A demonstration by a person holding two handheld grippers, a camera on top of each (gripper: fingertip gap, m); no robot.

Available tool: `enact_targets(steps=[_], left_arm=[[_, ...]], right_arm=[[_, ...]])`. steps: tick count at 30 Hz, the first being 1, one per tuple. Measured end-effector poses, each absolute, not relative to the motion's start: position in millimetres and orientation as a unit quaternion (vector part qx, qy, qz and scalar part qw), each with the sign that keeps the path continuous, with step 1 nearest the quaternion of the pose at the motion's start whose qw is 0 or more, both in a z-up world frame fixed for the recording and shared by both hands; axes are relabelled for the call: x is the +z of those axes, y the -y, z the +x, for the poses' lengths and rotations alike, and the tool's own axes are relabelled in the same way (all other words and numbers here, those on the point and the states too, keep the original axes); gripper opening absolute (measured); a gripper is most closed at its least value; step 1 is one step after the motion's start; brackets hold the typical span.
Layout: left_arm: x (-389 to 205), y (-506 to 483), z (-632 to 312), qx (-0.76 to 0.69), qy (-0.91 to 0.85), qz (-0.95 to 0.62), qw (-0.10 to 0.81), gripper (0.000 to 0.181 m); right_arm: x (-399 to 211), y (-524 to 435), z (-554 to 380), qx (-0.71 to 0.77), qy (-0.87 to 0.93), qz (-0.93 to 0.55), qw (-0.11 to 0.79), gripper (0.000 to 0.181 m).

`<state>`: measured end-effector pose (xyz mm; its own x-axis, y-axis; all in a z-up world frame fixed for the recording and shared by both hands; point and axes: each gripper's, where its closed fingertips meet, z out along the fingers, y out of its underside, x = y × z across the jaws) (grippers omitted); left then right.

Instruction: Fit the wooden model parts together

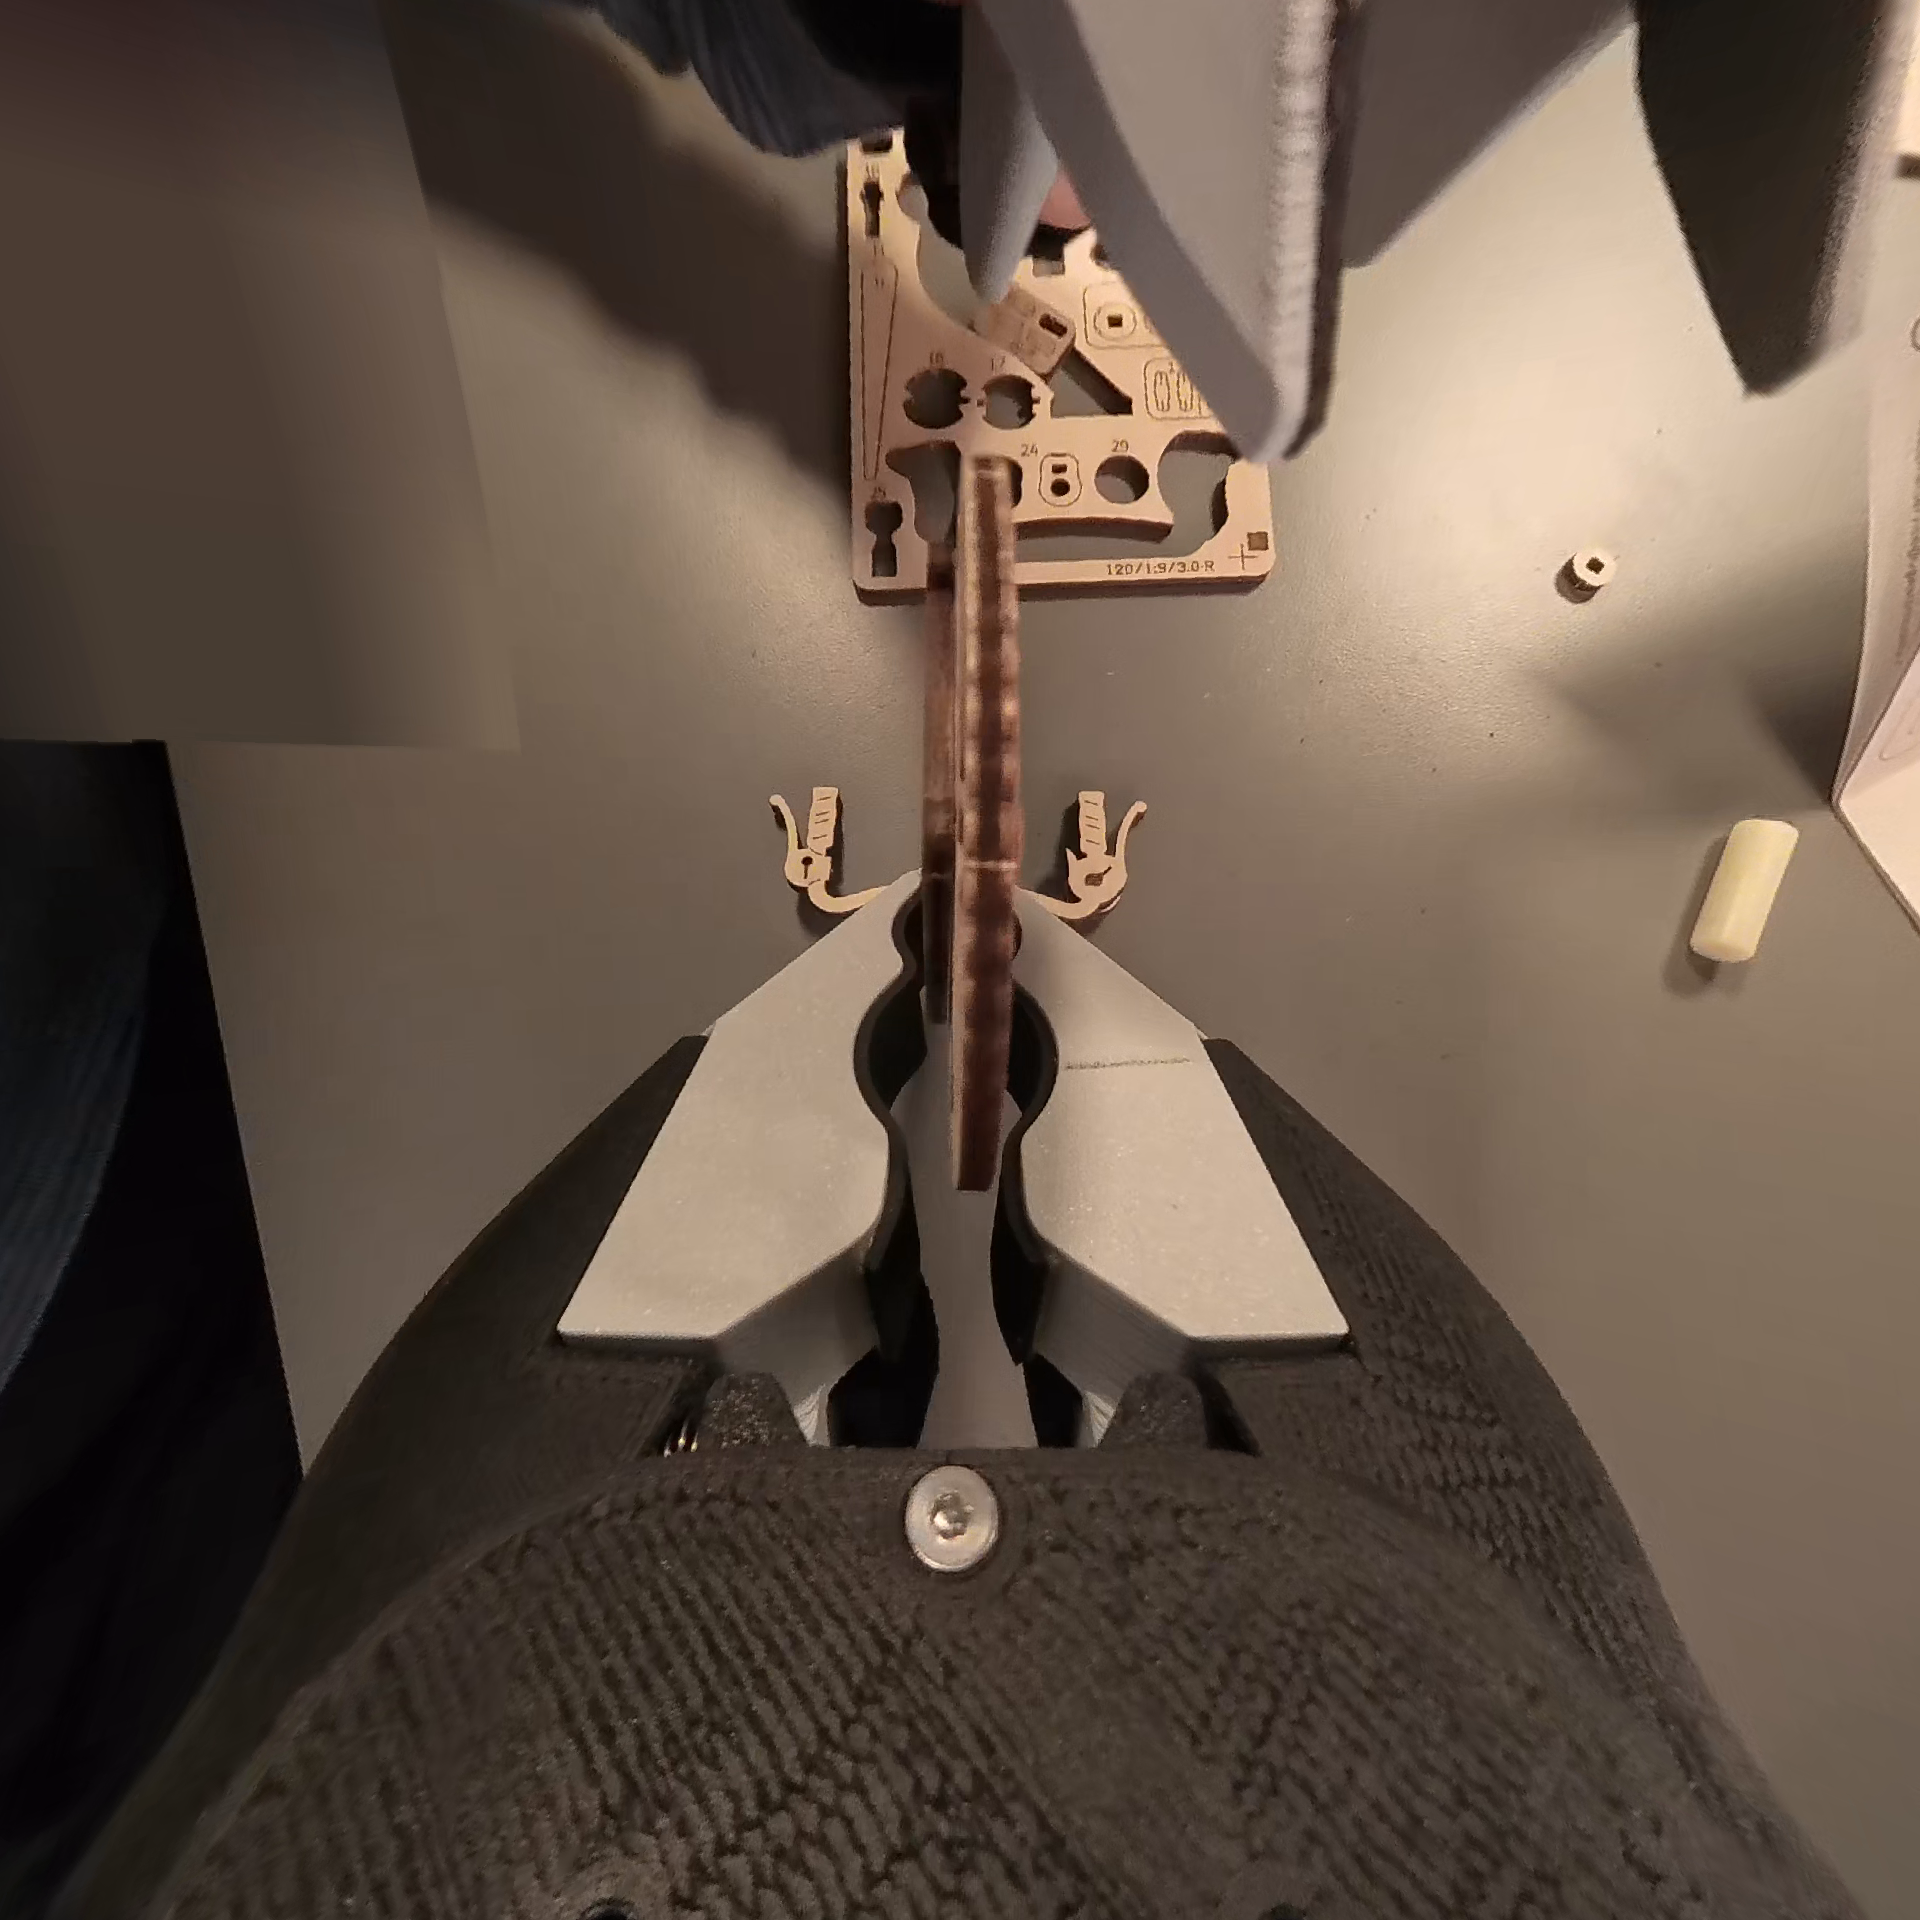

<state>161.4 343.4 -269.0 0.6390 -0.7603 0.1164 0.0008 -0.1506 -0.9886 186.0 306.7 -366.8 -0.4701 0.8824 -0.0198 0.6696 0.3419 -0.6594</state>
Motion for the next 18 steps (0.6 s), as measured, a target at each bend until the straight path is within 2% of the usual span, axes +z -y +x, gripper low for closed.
enact_targets(steps=[12, 18], left_arm=[[-266, -346, 153, -0.313, -0.264, -0.685, 0.602, 0.037], [-250, -345, 144, -0.298, -0.252, -0.651, 0.651, 0.036]], right_arm=[[-368, -308, 186, 0.237, 0.837, -0.459, 0.179, 0.005], [-368, -307, 187, 0.192, 0.858, -0.431, 0.201, 0.004]])
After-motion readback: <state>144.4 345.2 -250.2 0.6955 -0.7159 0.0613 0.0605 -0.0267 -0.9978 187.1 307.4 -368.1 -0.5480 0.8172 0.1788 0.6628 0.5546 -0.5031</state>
